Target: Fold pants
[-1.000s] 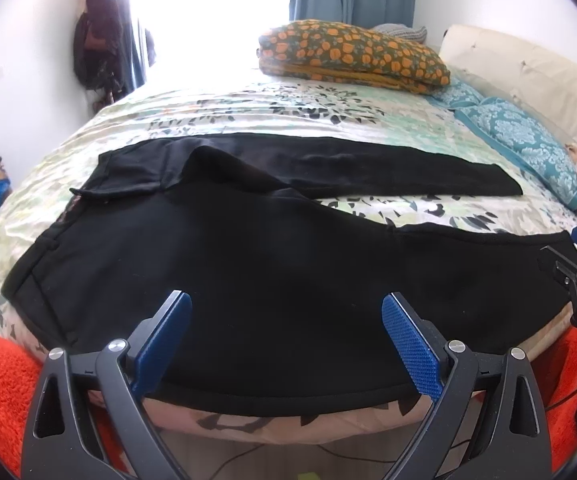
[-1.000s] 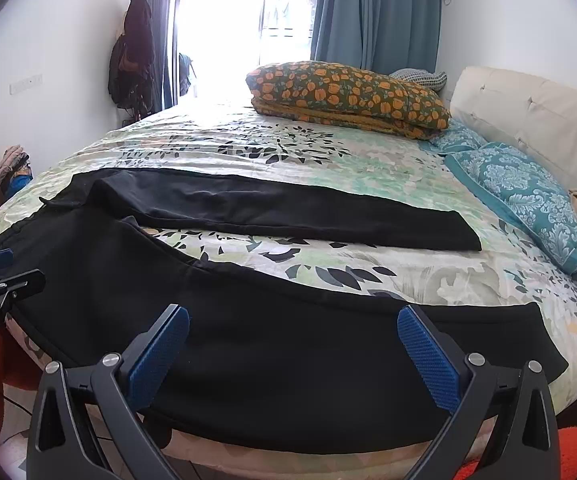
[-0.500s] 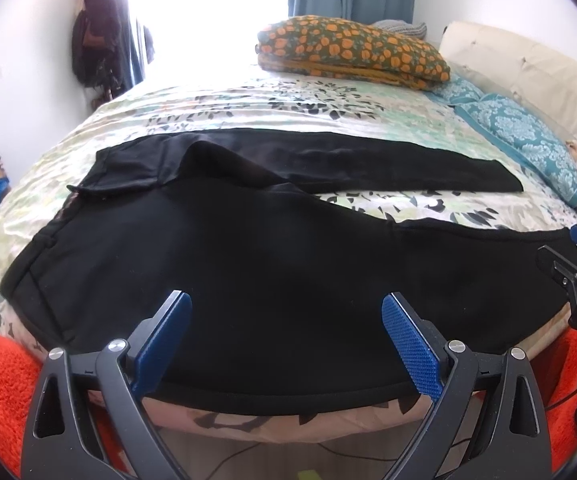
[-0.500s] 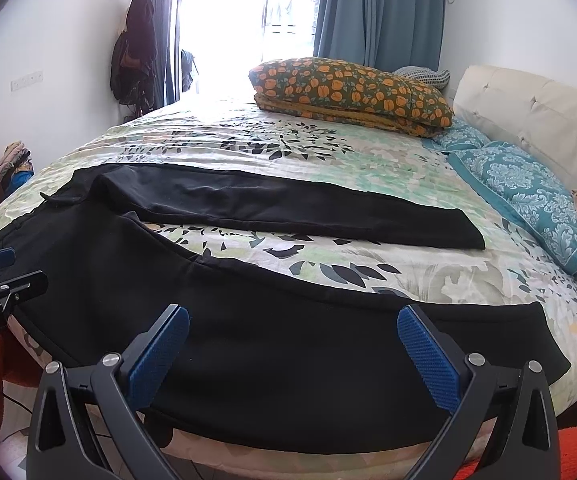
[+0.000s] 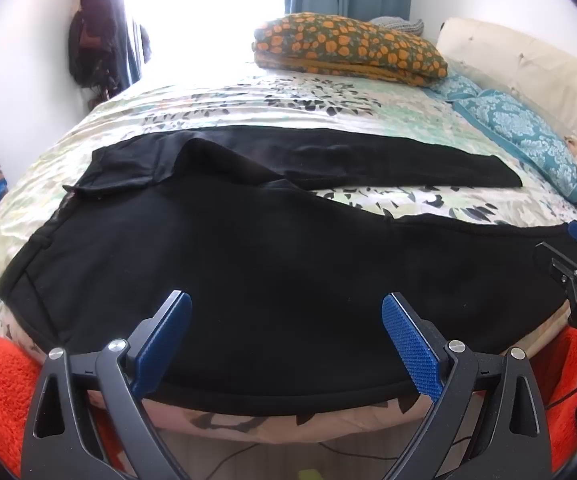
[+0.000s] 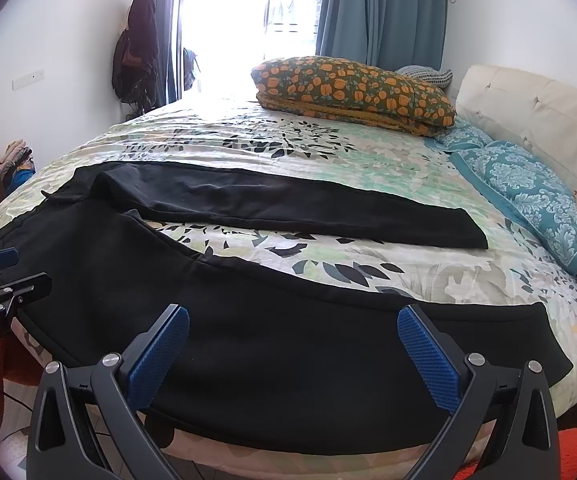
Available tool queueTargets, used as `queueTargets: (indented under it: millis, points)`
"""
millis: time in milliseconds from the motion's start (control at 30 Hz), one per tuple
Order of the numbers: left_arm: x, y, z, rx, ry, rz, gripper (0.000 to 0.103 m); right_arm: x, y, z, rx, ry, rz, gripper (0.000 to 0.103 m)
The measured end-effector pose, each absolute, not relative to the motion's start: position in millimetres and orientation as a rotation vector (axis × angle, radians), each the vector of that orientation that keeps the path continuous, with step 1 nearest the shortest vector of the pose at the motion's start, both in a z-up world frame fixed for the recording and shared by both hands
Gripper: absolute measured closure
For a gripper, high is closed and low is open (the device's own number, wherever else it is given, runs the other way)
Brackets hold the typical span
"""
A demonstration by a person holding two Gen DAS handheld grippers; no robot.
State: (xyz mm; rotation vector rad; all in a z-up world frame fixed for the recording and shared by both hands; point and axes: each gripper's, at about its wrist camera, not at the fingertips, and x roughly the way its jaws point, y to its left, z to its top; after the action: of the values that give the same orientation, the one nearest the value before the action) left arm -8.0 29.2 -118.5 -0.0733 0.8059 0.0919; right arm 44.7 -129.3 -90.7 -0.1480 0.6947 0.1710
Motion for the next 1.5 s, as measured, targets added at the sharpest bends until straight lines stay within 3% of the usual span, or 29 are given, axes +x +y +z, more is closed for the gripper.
queueTargets:
  millis: [1500]
  points:
    - [-7.0,33.5,-118.9,-0.061,0.811,0.093,0.006,45.6,-127.5,-91.0,-0.151,0.693,0.174,0.0]
